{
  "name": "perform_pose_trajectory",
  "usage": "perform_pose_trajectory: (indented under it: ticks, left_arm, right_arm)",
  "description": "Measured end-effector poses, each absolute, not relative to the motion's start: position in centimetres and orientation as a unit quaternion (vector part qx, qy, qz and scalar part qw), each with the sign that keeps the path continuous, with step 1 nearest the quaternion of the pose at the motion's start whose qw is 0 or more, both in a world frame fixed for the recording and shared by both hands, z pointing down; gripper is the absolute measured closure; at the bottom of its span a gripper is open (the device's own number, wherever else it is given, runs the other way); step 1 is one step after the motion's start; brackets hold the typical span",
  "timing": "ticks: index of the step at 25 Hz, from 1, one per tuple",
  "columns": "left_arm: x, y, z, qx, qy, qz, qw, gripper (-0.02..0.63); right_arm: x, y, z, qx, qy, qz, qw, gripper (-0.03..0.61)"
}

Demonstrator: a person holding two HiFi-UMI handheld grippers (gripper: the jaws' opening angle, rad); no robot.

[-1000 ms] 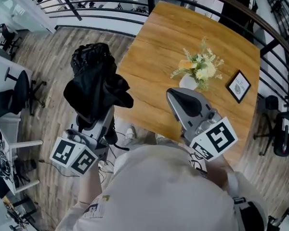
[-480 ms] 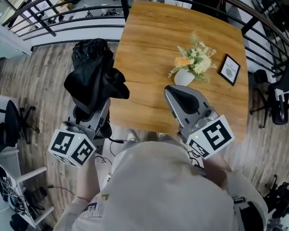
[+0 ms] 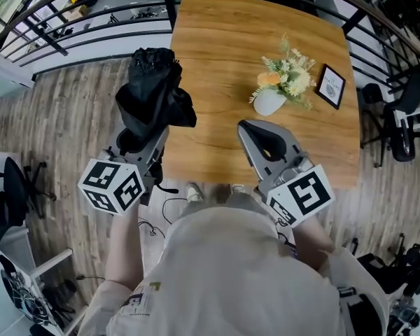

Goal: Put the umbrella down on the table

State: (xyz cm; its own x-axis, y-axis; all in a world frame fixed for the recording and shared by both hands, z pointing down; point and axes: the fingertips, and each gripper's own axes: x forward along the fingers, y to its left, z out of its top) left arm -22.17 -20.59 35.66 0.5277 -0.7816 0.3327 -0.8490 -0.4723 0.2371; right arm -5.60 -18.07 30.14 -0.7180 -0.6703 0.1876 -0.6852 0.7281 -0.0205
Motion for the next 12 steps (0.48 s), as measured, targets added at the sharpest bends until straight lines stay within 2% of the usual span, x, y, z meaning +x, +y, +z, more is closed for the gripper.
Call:
perform_pose_trajectory:
  ticks: [12]
  left_arm:
    - [-20.4, -24.2, 47.2, 0.837, -0.440, 0.154, 0.285, 0.370]
  right_arm:
    - [-4.5, -19.6, 36.6, 0.381, -0.910, 0.097, 0.132, 0.551]
